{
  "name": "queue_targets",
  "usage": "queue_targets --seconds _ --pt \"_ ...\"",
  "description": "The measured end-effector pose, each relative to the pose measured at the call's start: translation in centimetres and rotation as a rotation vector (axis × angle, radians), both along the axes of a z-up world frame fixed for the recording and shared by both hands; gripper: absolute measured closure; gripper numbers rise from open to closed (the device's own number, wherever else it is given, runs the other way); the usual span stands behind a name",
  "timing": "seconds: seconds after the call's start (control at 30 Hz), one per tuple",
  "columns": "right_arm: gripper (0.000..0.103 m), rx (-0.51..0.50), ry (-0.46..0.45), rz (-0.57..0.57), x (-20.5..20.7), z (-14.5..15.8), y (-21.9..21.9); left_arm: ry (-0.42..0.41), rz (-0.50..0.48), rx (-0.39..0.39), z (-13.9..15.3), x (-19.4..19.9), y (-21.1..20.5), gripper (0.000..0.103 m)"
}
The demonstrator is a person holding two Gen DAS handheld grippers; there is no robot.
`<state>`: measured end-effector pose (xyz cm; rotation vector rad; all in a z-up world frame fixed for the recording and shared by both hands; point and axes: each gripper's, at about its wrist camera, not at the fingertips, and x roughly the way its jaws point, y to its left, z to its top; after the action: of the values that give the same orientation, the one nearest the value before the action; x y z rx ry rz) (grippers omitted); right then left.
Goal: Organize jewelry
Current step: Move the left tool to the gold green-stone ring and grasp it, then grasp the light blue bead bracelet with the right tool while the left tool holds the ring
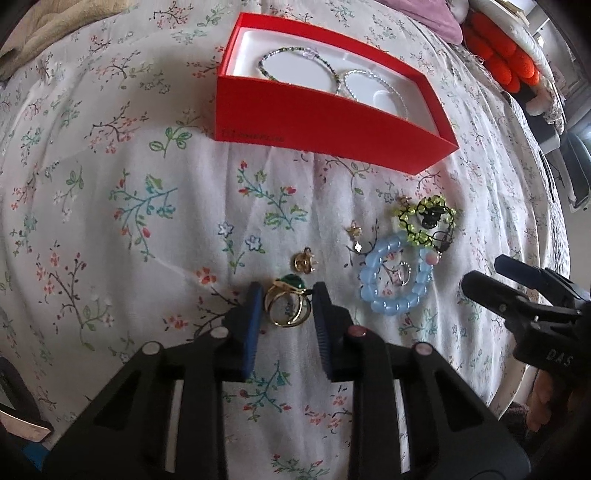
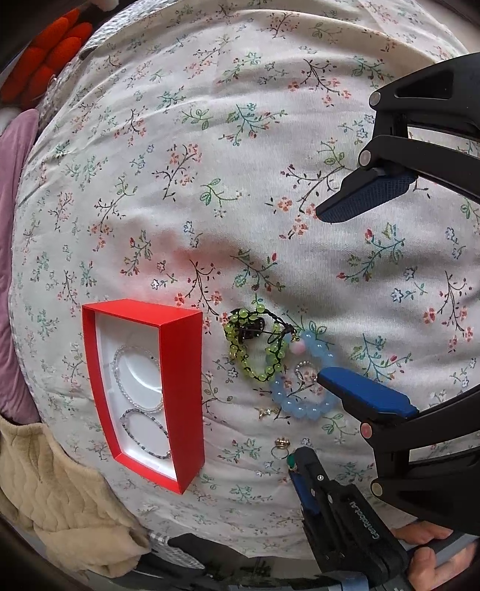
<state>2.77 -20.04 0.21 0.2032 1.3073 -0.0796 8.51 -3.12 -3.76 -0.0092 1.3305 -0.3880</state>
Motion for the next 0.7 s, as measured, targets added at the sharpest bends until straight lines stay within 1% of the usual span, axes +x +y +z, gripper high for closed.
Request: queue_targets --seconds 0.27,0.33,0.4,0.5,0.7 --pt "0.021 0.050 0.035 -0.017 0.9 -1.3 0.7 -0.015 0.006 -0.009 0.8 -0.4 1.0 0.074" --pt "0.023 0.074 0.049 -0.027 1.3 -1.8 0.8 -0.019 0.006 -0.010 0.9 -0.5 1.2 0.074" --pt "0.038 0.096 0.066 -0.035 1.6 -2.4 0.9 -0.021 0.006 -0.012 1.1 -0.5 1.5 0.074" --pt "0.052 0.095 0.088 -0.051 2.2 -3.2 1.1 -0.020 0.009 -0.014 1.2 -0.6 2.1 0.074" --pt "0.066 0.102 0.074 -0.073 3.1 -3.3 1.2 -0.019 0.012 -0.015 1.2 -0.6 2.3 0.074"
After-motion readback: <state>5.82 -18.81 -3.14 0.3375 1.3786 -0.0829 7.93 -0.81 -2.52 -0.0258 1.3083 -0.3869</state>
